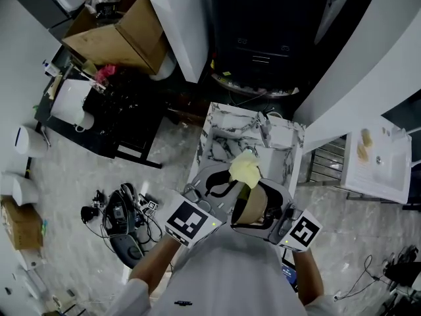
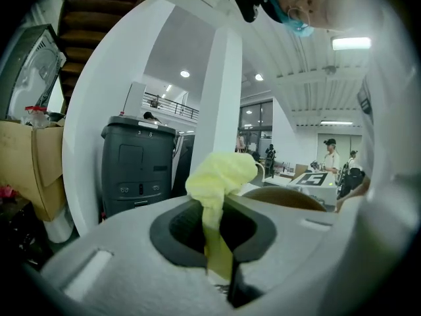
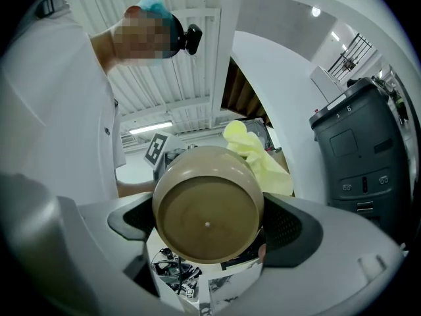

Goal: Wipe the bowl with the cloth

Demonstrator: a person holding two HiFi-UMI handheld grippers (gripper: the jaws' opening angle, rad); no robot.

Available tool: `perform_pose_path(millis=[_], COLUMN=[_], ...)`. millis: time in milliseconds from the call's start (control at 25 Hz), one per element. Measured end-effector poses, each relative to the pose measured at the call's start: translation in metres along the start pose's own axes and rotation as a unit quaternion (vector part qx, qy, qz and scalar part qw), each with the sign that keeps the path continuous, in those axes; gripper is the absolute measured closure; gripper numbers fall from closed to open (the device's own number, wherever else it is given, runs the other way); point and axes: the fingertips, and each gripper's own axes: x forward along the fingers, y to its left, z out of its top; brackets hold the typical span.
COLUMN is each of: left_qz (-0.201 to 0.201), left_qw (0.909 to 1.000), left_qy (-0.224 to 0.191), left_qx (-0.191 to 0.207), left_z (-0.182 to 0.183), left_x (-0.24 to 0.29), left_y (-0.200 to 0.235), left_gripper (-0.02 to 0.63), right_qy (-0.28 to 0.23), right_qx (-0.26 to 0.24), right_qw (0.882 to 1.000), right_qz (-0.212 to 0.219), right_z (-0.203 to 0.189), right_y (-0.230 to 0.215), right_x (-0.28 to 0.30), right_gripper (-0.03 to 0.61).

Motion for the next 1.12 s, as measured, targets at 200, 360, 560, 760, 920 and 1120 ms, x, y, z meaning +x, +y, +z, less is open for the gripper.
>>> perform_pose_path(millis=[200, 360, 560, 760, 920, 1120], left_qz=[0.002, 0.002, 0.0, -0.01, -0.027, -0.048], left_qw=[0.9999, 0.9997, 0.9994, 0.9991, 0.9984, 0.9979], left_qy=[0.011, 0.023, 0.03, 0.039, 0.046, 0.039], left_qx=[-0.005, -0.01, -0.015, -0.015, -0.019, -0.02], left_z=[-0.011, -0.021, -0.027, -0.03, -0.036, -0.033], left_x=[0.002, 0.002, 0.001, -0.002, -0.004, -0.01], left_y=[0.004, 0.005, 0.004, -0.002, -0.012, -0.02], left_gripper=[0.581, 0.581, 0.581, 0.581, 0.581, 0.581], right_qy=[-0.01, -0.017, -0.025, -0.044, -0.059, -0.067], right_qx=[0.009, 0.004, 0.005, 0.003, 0.0, -0.005], right_qw=[1.0, 1.0, 1.0, 0.999, 0.998, 0.998], right_qz=[-0.002, 0.0, 0.001, -0.002, -0.008, -0.012], right_z=[0.006, 0.01, 0.016, 0.028, 0.039, 0.047], right_y=[0.001, -0.003, -0.01, -0.021, -0.033, -0.042], right_x=[0.0, -0.002, -0.003, -0.005, -0.007, -0.007], right_gripper=[0.08, 0.08, 0.08, 0.08, 0.08, 0.08])
